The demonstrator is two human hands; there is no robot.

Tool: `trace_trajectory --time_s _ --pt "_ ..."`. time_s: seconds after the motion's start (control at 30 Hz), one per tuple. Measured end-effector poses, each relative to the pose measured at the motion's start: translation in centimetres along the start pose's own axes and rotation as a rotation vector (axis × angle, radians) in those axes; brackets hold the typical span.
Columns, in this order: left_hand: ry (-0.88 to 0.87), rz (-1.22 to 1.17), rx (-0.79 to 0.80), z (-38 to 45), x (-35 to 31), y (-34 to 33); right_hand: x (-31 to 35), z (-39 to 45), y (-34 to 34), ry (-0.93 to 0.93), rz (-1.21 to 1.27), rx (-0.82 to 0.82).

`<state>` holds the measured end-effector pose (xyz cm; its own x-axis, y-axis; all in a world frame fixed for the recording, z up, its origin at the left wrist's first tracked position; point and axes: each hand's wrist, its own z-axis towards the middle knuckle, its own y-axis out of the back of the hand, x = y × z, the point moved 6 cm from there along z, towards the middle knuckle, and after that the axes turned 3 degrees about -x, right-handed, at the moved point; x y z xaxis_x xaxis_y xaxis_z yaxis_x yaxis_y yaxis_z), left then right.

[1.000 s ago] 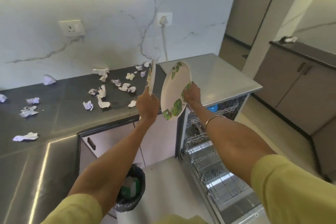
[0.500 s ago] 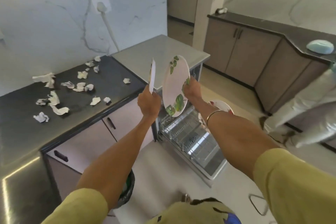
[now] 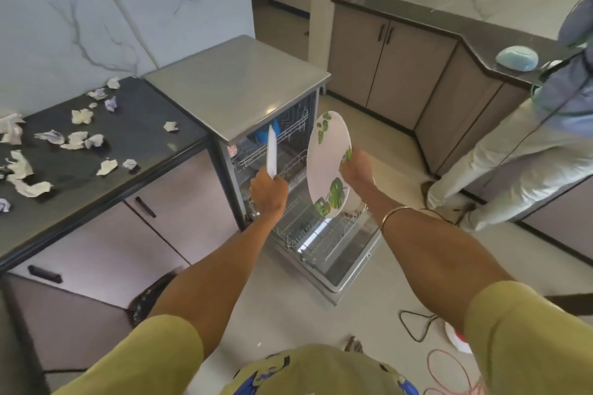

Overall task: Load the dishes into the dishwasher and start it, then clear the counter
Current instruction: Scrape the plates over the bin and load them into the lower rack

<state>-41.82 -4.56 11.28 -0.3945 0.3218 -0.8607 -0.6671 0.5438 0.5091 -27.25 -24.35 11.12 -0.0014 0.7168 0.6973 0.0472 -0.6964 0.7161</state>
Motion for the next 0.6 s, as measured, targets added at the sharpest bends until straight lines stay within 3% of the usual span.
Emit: trace_trajectory --time_s 0.3,0.6 --pt "0.201 -0.026 -0.005 -3.3 -1.1 -9.2 -9.4 4.3 2.4 0.008 -0.084 0.104" --pt "0.327 -0.006 -0.032 -5.5 -2.5 -15.1 -13.0 8.0 4.1 -0.015 -0.059 0.198"
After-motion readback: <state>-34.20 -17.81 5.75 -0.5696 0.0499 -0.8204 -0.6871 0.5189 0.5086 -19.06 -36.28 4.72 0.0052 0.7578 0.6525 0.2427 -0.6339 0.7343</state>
